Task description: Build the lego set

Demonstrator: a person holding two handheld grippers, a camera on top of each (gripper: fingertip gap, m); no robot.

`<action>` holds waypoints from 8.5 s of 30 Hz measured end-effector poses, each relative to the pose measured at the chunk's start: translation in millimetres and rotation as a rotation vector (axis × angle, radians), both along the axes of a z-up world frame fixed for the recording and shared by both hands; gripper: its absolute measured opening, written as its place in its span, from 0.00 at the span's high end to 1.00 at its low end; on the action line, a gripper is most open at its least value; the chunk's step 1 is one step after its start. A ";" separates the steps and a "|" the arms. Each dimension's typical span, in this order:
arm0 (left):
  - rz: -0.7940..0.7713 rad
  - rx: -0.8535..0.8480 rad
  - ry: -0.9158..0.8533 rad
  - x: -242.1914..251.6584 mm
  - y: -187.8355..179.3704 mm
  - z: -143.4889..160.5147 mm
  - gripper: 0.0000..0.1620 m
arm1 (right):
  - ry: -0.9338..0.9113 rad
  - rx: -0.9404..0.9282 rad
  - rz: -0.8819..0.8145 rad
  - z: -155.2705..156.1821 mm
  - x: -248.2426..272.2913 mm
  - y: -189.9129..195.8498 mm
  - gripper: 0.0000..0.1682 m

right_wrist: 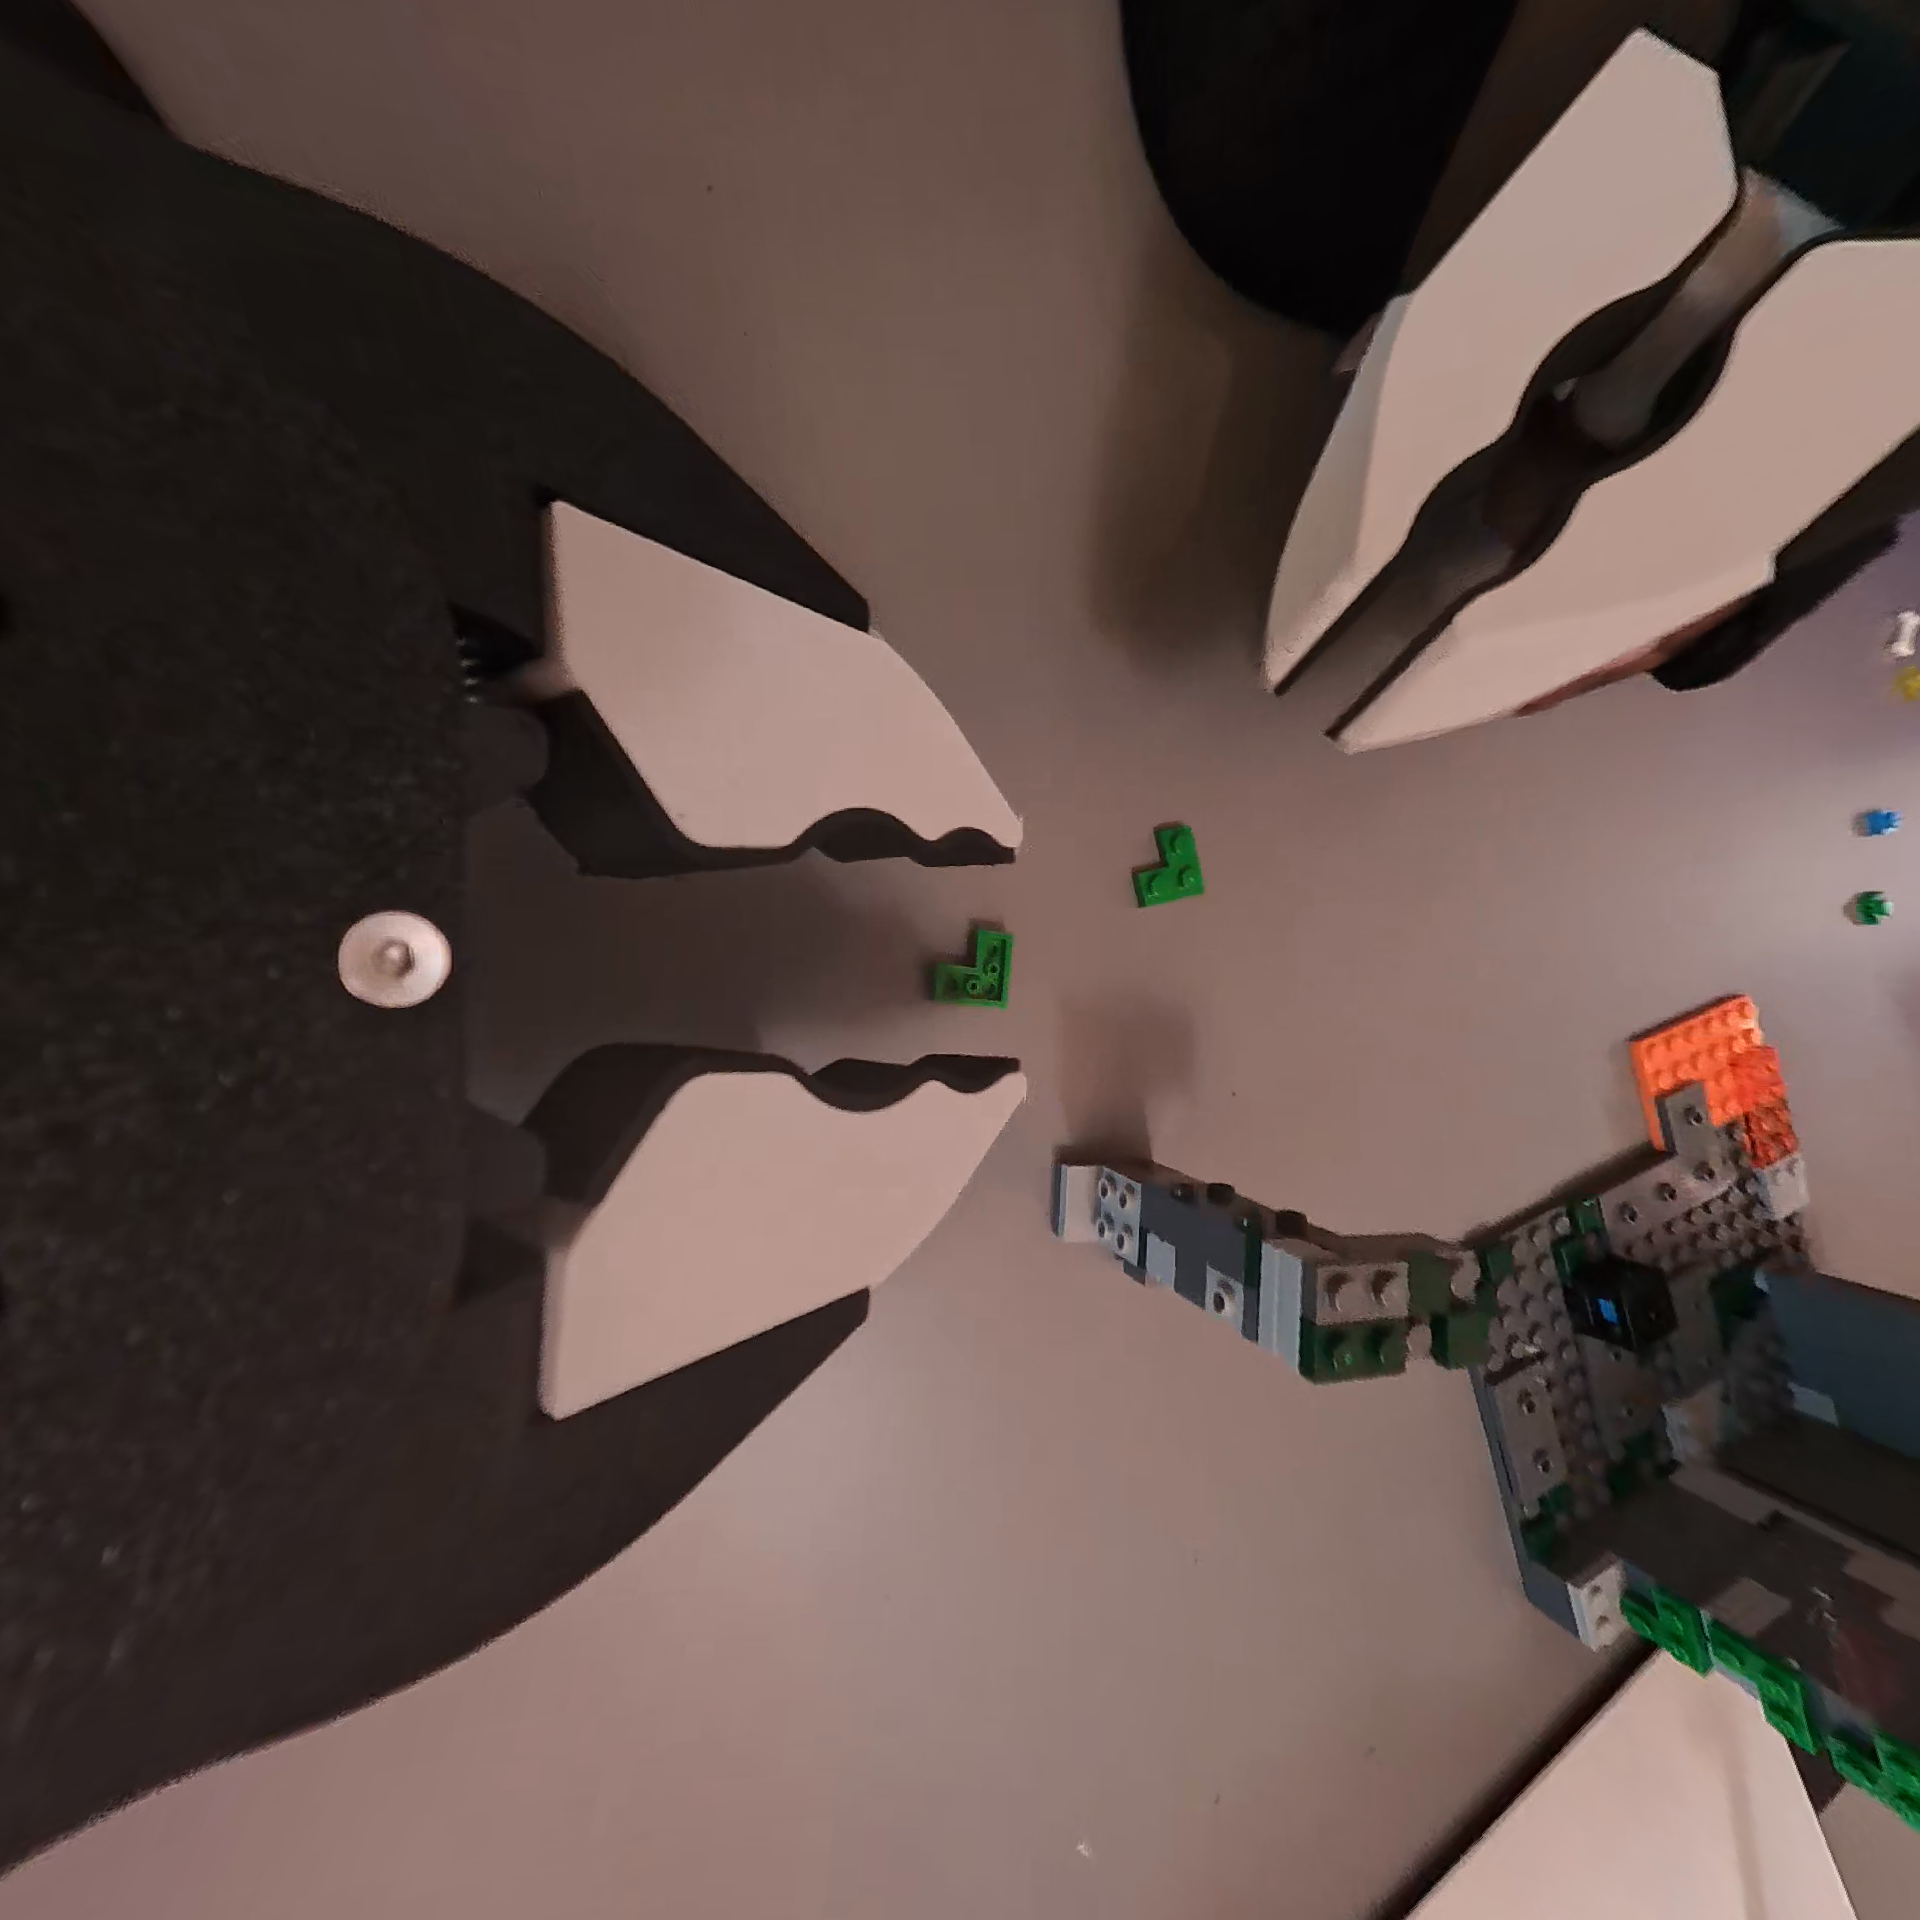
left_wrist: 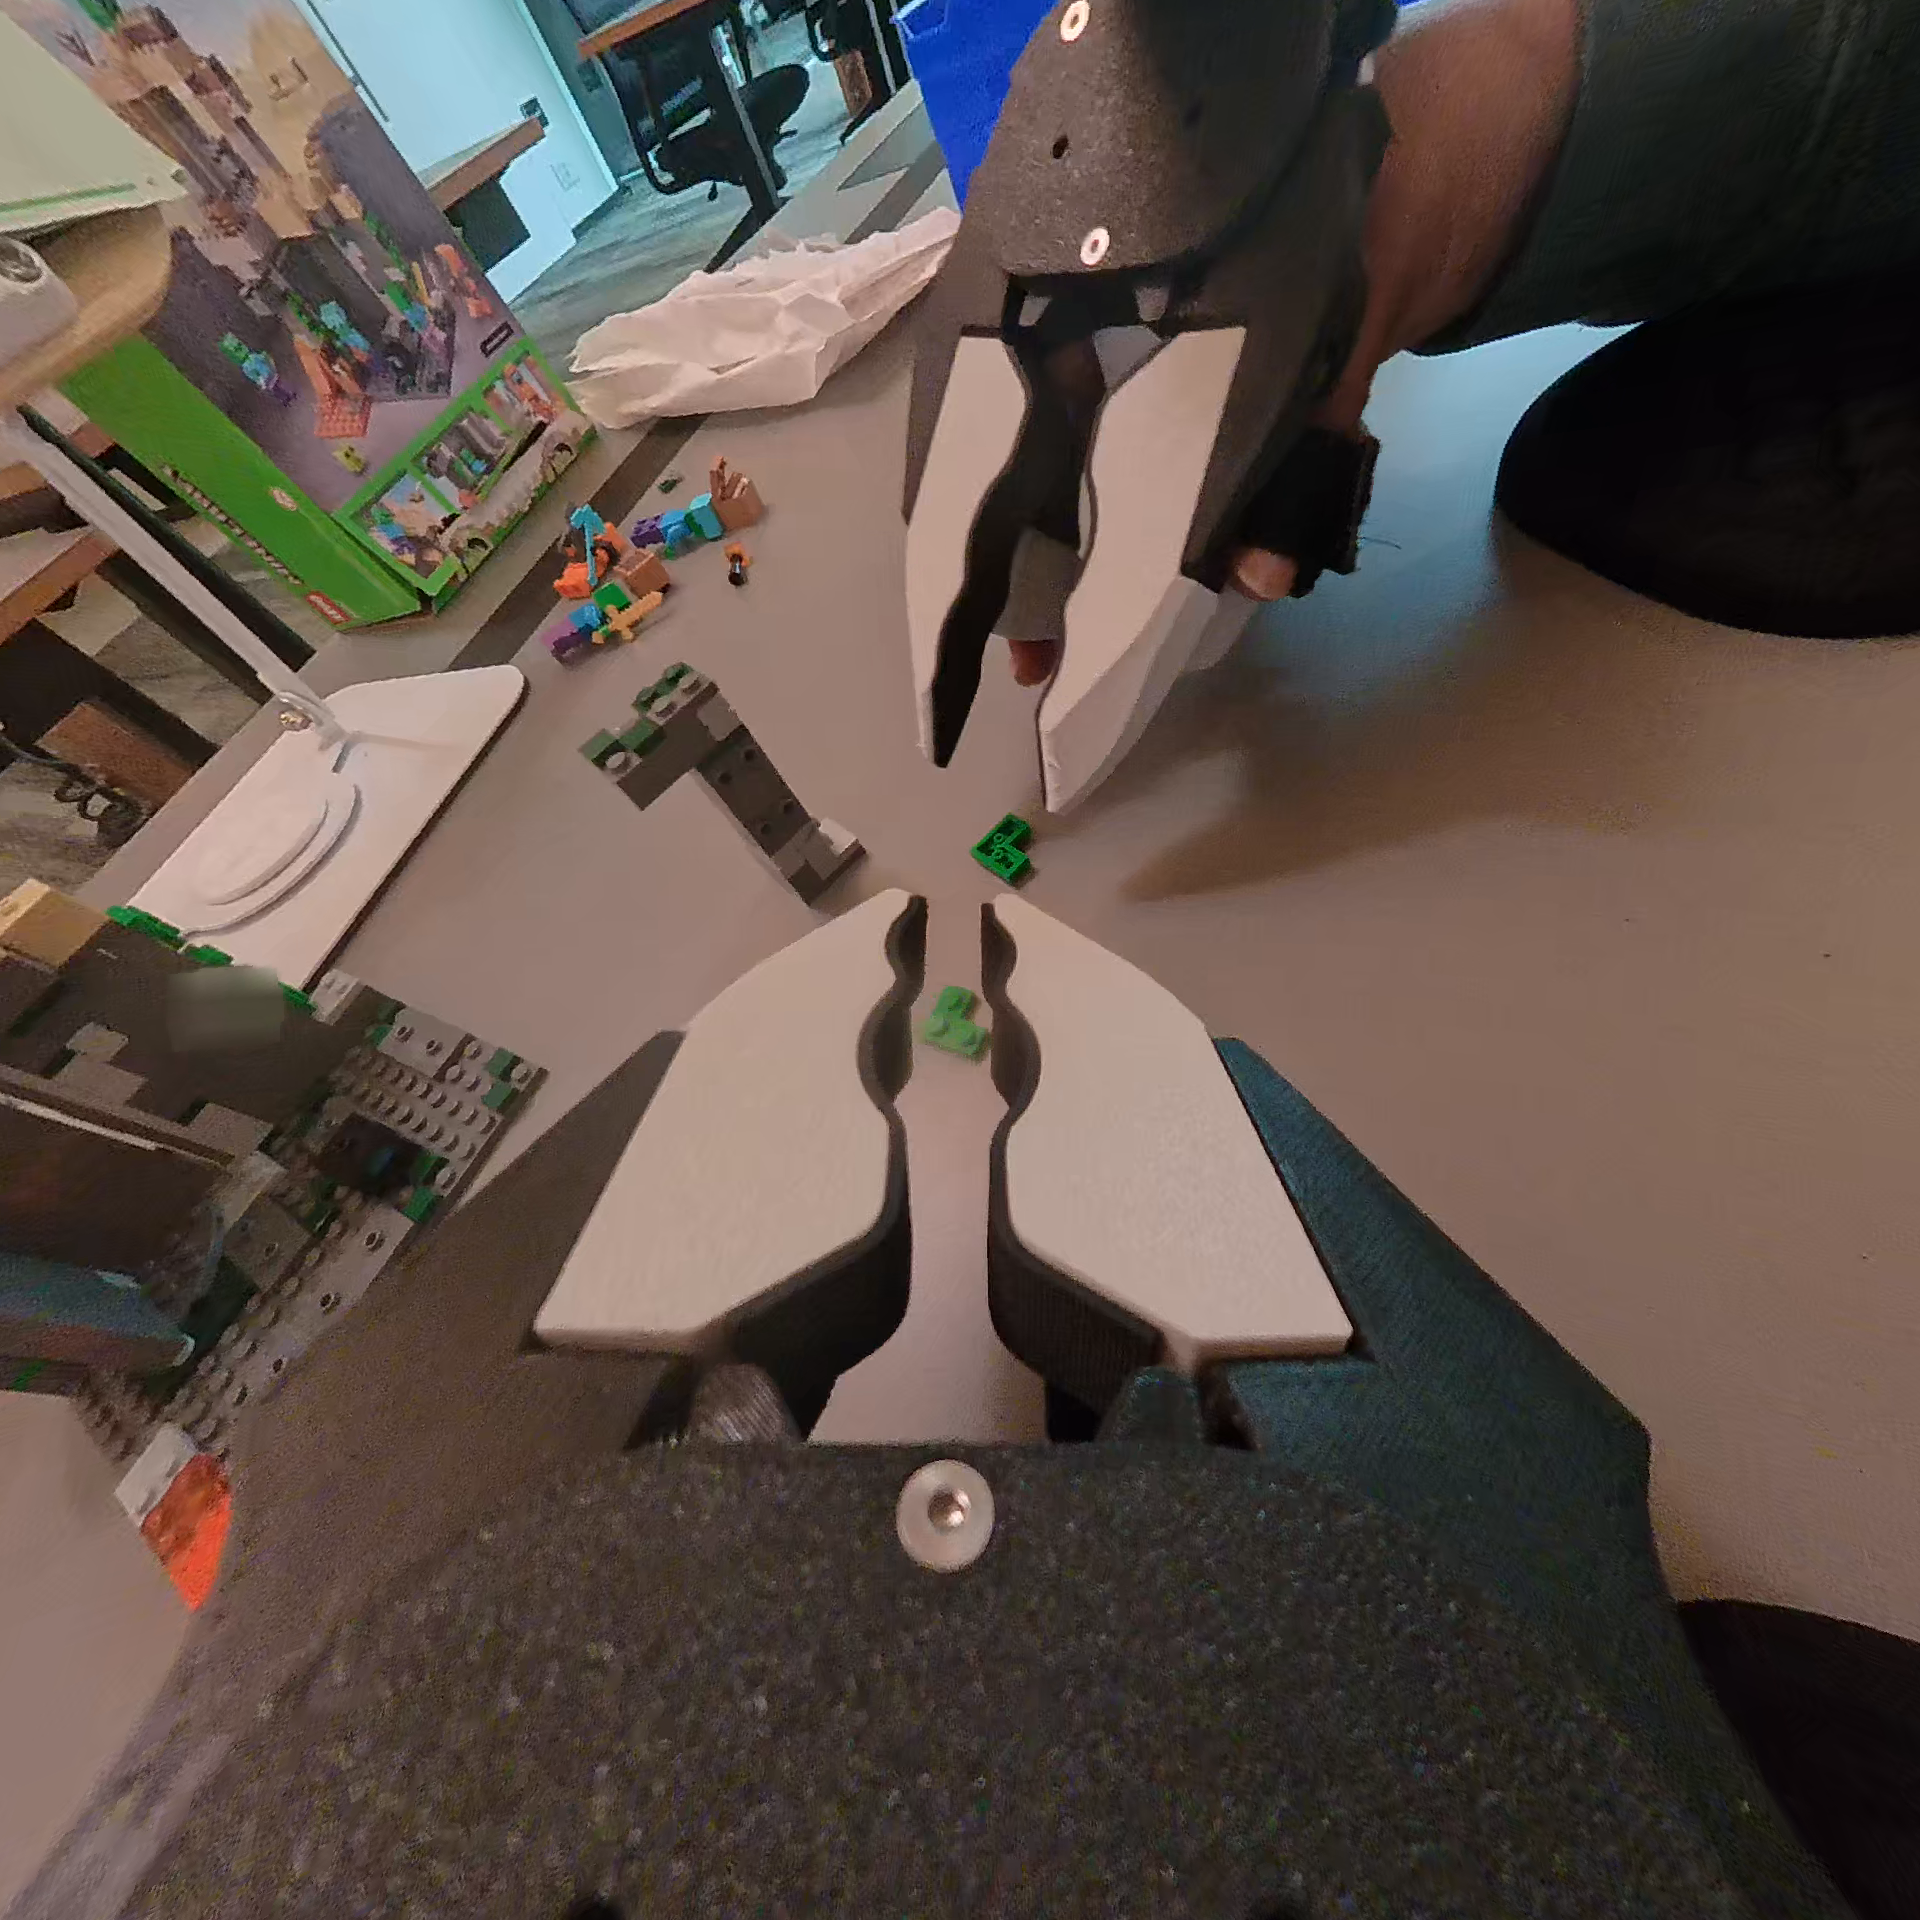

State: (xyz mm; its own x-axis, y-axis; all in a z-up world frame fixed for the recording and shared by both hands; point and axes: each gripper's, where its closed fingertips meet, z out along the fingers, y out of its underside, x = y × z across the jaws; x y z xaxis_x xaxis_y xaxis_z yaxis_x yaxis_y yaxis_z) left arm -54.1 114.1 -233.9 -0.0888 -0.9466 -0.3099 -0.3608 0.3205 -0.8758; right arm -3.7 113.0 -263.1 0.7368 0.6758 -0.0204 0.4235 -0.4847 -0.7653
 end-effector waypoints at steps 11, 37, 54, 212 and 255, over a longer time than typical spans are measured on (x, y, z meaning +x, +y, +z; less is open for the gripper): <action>0.023 -0.015 0.008 0.2 4.8 -3.3 0.94 | 0.021 0.116 -0.131 18.5 24.1 38.0 0.75; 0.111 0.126 -0.294 -5.3 4.1 61.7 0.83 | 1.309 -0.219 -0.304 105.8 -36.2 21.5 0.90; -0.266 -0.266 0.149 -2.5 -56.0 -16.5 0.84 | -0.063 0.106 0.319 32.5 -28.4 -47.9 0.76; -0.154 0.051 -0.030 4.7 -40.6 7.9 0.88 | 0.187 -0.037 0.287 31.4 -39.7 -44.1 0.95; -0.077 -0.484 -0.434 4.3 -42.6 100.0 0.86 | 1.023 0.252 0.215 138.3 -55.4 -30.3 0.95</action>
State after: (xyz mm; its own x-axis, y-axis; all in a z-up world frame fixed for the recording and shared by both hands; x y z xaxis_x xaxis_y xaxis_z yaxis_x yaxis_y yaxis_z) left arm -49.8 71.5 -133.9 -0.1246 -0.9840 0.1272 0.0663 -0.1362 -0.9885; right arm -59.1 82.7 -124.7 0.3141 0.8603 -0.4015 -0.4168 -0.2550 -0.8725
